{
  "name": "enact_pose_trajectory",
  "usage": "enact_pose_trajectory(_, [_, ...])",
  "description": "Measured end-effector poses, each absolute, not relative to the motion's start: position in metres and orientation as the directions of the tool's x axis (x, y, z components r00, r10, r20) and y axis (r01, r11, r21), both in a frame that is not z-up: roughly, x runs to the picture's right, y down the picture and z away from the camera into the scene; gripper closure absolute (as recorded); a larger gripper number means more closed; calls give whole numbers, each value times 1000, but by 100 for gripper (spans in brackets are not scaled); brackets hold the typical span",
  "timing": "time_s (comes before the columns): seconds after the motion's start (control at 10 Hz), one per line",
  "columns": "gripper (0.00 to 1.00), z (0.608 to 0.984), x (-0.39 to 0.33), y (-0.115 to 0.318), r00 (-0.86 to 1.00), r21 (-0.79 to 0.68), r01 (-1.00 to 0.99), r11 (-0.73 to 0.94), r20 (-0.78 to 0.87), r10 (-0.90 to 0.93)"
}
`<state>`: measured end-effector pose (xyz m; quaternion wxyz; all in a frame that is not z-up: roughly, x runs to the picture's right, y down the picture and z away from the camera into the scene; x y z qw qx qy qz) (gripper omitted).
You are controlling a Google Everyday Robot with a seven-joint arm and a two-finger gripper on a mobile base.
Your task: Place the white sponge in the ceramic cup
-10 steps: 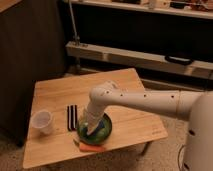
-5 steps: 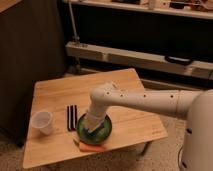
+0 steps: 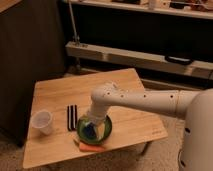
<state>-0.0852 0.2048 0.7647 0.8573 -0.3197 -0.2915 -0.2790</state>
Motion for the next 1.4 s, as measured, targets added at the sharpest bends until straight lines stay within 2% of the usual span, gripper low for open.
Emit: enact_pose_trajectory(1.4, [21,788,-93,226,688,-408,671,619,655,-314])
